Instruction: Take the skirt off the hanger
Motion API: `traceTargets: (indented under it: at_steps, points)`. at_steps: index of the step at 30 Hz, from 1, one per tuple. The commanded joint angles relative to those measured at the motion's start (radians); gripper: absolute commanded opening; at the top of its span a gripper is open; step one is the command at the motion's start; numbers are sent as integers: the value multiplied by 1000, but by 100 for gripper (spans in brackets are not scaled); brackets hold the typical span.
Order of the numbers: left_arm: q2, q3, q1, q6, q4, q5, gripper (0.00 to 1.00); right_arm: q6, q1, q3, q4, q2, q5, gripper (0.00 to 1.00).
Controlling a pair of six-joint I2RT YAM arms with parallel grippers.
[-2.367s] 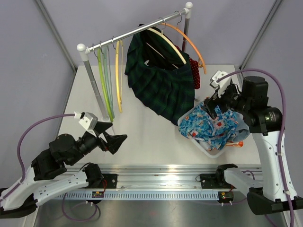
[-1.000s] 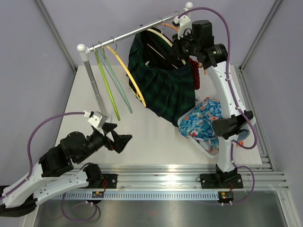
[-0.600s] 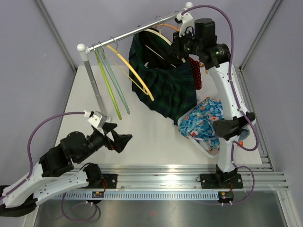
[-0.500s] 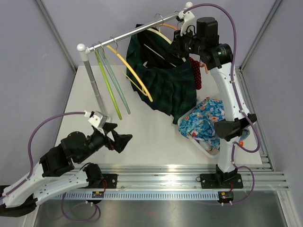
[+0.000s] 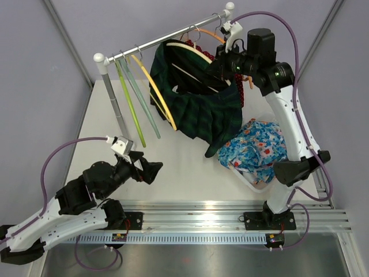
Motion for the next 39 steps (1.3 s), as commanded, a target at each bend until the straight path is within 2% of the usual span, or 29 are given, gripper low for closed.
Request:
traceTargets:
  at_steps: [1, 7, 12, 16, 22, 27, 35, 39]
  points:
    - [16, -28, -1, -76, 77, -101, 99, 35, 11, -142, 177, -152, -88, 0]
    - [36, -72, -1, -125, 135, -98, 99, 46, 12, -469, 215, -355, -134, 0]
    - [27, -141, -1, -192, 210, -95, 99, -34, 12, -705, 157, -502, -169, 0]
    - [-4, -283, 0, -278, 410, -78, 99, -131, 13, -842, 90, -591, -198, 0]
    - [-30, -508, 0, -415, 723, -130, 97, -315, 11, -1017, 2, -706, -244, 0]
    - [-2, -594, 2, -389, 964, -92, 97, -369, 13, -1115, -9, -743, -272, 0]
    - [140, -546, 2, -402, 980, -102, 96, -442, 21, -1186, -23, -768, -330, 0]
    - [212, -520, 3, -456, 951, -164, 87, -465, 38, -1214, -18, -775, -306, 0]
